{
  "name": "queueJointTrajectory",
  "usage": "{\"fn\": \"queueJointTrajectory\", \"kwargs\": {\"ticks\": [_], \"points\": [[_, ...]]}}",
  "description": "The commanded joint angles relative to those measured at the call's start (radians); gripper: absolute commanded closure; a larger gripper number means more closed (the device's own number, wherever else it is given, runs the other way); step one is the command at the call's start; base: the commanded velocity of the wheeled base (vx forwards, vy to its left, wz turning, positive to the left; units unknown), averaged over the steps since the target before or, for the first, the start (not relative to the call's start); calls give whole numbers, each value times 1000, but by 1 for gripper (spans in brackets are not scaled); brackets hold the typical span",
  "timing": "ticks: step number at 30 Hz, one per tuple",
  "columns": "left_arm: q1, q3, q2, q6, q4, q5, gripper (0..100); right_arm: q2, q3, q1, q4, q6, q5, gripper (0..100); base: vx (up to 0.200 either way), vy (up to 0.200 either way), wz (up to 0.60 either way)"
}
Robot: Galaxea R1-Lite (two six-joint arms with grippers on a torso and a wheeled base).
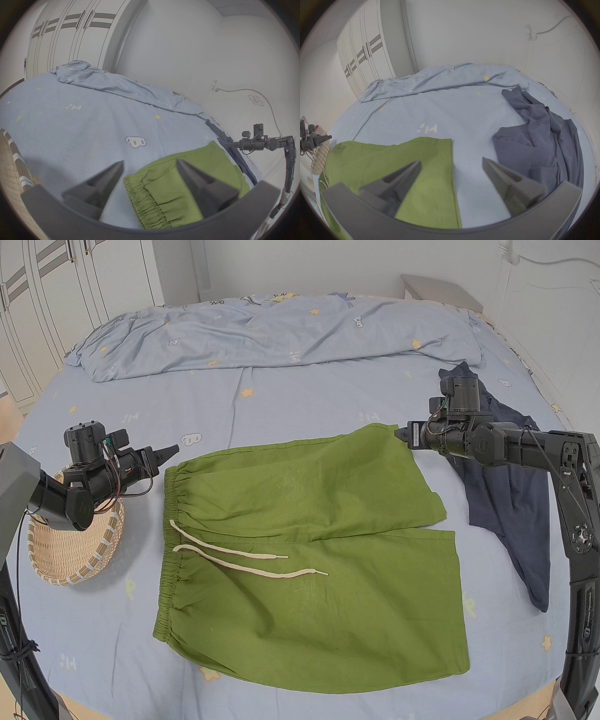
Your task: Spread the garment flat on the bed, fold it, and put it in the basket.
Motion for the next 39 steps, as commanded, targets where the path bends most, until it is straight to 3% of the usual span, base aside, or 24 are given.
{"fn": "queueJointTrajectory", "kwargs": {"ticks": [1, 7, 14, 15, 18, 22, 23, 24, 25, 28, 33, 39], "points": [[-1, -1, 4, 1, -8, -2, 0, 1, 0, 5, -2, 1, 2, 0, 0, 0, 0], [-22, 25, -50, -1, -47, 50, 0, -28, 0, 7, 5, 19, -1, 0, 0, 0, 0], [-50, 143, -218, -13, -33, 81, 0, -224, 63, -18, 25, 120, 13, 0, 0, 0, 0], [-79, 258, -320, -28, -13, 78, 0, -371, 282, -33, 30, 153, 32, 0, 0, 0, 0], [-106, 389, -425, -68, 13, 73, 0, -523, 544, -72, 16, 154, 125, 0, 0, 0, 0], [-112, 543, -513, -126, 24, 56, 0, -672, 822, -148, -7, 154, 295, 0, 0, 0, 0], [-112, 551, -516, -128, 24, 55, 0, -677, 831, -151, -9, 153, 300, 0, 0, 0, 0], [-111, 629, -548, -152, 25, 32, 0, -730, 934, -185, -32, 148, 358, 0, 0, 0, 0], [-111, 629, -548, -152, 25, 32, 0, -730, 934, -185, -32, 148, 358, 0, 0, 0, 0], [-105, 801, -586, -177, 24, -73, 0, -836, 1104, -236, -84, 148, 459, 0, 0, 0, 0], [-91, 942, -577, -175, 18, -178, 0, -930, 1227, -269, -93, 151, 518, 0, 0, 0, 0], [-74, 1054, -574, -165, 21, -183, 0, -1016, 1325, -286, -93, 154, 530, 0, 0, 0, 0]]}}
